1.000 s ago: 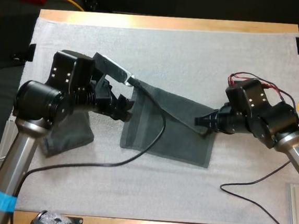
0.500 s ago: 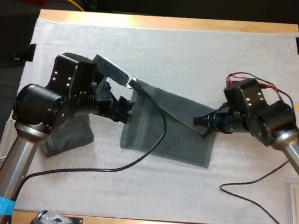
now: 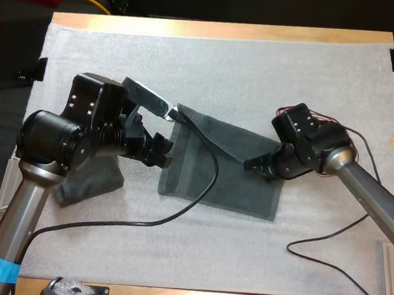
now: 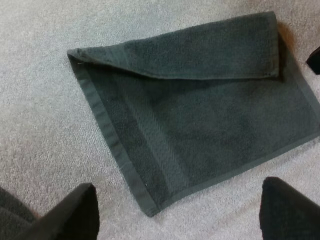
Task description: Pick towel from pile, fold and stack
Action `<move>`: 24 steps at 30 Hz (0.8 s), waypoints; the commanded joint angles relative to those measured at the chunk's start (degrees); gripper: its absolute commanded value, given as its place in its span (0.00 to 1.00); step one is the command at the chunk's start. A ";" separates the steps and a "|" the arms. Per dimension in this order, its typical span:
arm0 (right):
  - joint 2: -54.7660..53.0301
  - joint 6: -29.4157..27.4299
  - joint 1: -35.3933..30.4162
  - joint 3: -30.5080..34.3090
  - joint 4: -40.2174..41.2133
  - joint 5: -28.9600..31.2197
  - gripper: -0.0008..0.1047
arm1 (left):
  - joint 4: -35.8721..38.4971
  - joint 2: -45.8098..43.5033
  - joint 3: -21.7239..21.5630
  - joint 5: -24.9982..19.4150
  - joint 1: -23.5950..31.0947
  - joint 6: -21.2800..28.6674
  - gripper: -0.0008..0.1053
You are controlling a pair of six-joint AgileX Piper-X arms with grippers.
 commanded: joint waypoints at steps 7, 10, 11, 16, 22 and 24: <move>4.68 -0.48 0.06 0.11 0.22 -0.22 0.02 | 0.17 -0.12 -0.16 -0.61 -0.29 -0.56 0.61; 6.90 -0.48 0.06 0.11 -0.11 -0.22 0.02 | 0.45 -0.12 -0.16 -0.61 -0.29 -0.56 0.61; 7.67 -0.48 0.06 0.11 -0.35 -0.22 0.02 | 0.45 -0.12 -0.16 -0.61 -0.29 -0.56 0.61; 10.58 -0.18 0.06 0.24 -2.47 -0.22 0.02 | 0.45 -0.12 -0.16 -0.61 -0.29 -0.56 0.61; 13.43 0.24 0.06 0.24 -4.36 0.44 0.02 | 0.45 -0.12 -0.16 -0.61 -0.29 -0.47 0.61; 13.97 0.99 0.06 0.31 -4.75 2.00 0.02 | 0.45 -0.12 -0.16 -0.61 -0.29 -0.14 0.61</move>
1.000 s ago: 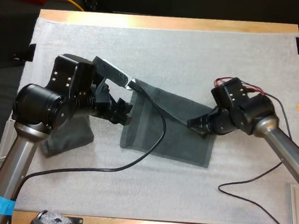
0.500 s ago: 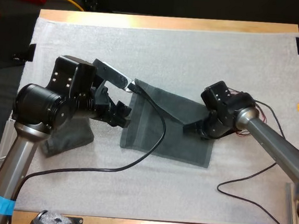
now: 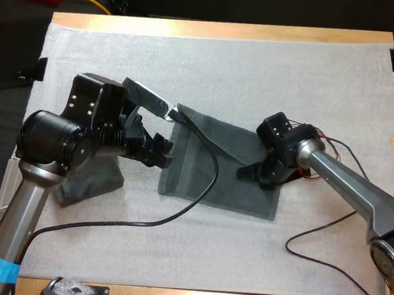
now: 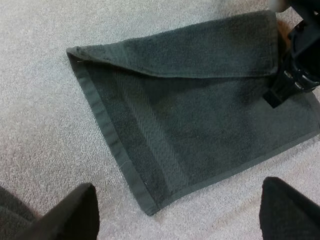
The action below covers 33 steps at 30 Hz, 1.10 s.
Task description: Pick towel from pile, fold and stack
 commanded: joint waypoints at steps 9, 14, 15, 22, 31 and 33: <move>0.20 3.01 0.06 0.29 -4.42 1.51 0.02 | 0.25 -0.12 -0.16 -0.61 -0.29 -0.11 0.61; 0.20 3.72 0.06 0.29 -5.78 2.26 0.02 | 0.25 -0.12 -0.16 -0.61 -0.29 -0.11 0.61; 0.20 4.54 0.06 0.29 -6.14 3.03 0.02 | 0.25 -0.12 -0.16 -0.61 -0.29 -0.11 0.61; 0.20 5.68 0.06 -0.21 -8.04 4.50 0.02 | 0.25 -0.12 -0.16 -0.61 -0.29 -0.11 0.61; -0.40 5.68 0.06 -3.20 -8.07 7.68 0.02 | 0.25 -0.12 -0.16 -0.61 -0.29 -0.11 0.61; -0.40 5.68 0.00 -3.60 -9.10 7.84 0.02 | 0.32 -0.12 -0.16 -0.50 -0.29 -0.11 0.61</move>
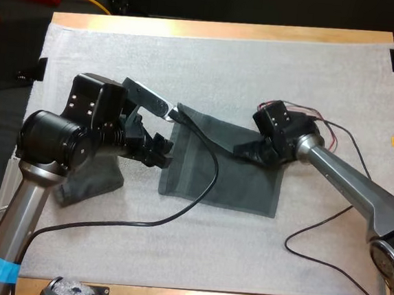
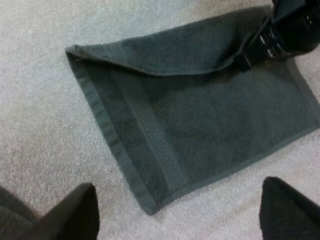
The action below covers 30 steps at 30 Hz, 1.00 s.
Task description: Pick towel from pile, fold and stack
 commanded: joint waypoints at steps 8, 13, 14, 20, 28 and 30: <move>1.09 0.22 -0.04 -0.27 -1.47 1.09 0.02 | 1.84 -0.12 -0.16 -0.50 -0.29 -0.11 0.61; 1.44 0.22 -0.04 -0.27 -3.83 2.60 0.02 | 2.02 -0.12 -0.16 -0.50 -0.29 -0.11 0.61; 1.44 0.22 -0.04 -0.27 -4.79 3.02 0.02 | 2.14 -0.12 -0.16 -0.50 -0.29 -0.11 0.61; 1.44 0.22 -0.94 -0.27 -10.74 5.58 0.02 | 2.63 -0.12 -0.16 -0.50 -0.29 -0.11 0.61; -0.05 0.04 -3.07 -0.31 -16.49 6.38 0.16 | 2.76 -0.12 -0.16 -0.50 -0.29 -0.11 0.61; -1.70 -0.26 -3.14 -0.31 -16.32 6.38 0.21 | 2.76 -0.12 -0.16 -0.50 -0.29 -0.11 0.61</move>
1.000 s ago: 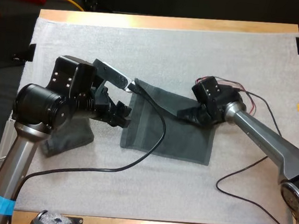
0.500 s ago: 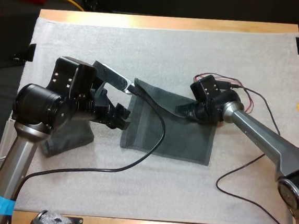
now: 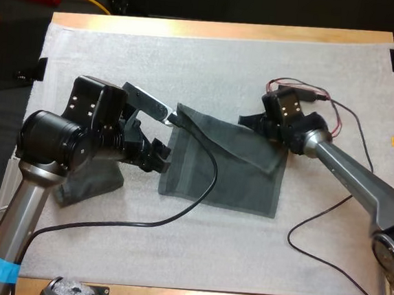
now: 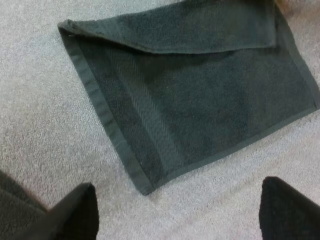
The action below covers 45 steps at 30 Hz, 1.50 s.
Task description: Pick towel from pile, fold and stack
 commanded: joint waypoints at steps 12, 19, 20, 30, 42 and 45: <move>-7.52 -3.36 3.94 -0.24 9.10 -8.38 0.02 | -0.23 -0.12 -0.16 -0.50 -0.29 -0.11 0.61; -5.96 -4.55 9.83 -0.24 8.22 -10.86 0.02 | -0.23 -0.12 -0.16 -0.50 -0.29 -0.11 0.61; -5.37 -4.55 10.20 -0.24 8.12 -10.86 0.02 | -0.23 -0.12 -0.16 -0.50 -0.29 -0.11 0.61; 1.01 -4.32 10.52 -0.24 7.70 -12.21 0.02 | 1.97 -0.12 -0.16 -0.50 -0.29 -0.11 0.61; 4.19 -4.32 9.19 -0.24 6.86 -5.91 0.02 | 2.33 -0.12 -0.16 -0.50 -0.29 -0.11 0.61; 4.28 -4.17 7.99 -0.24 6.27 -5.58 0.02 | 2.41 -0.12 -0.16 -0.50 -0.29 -0.11 0.61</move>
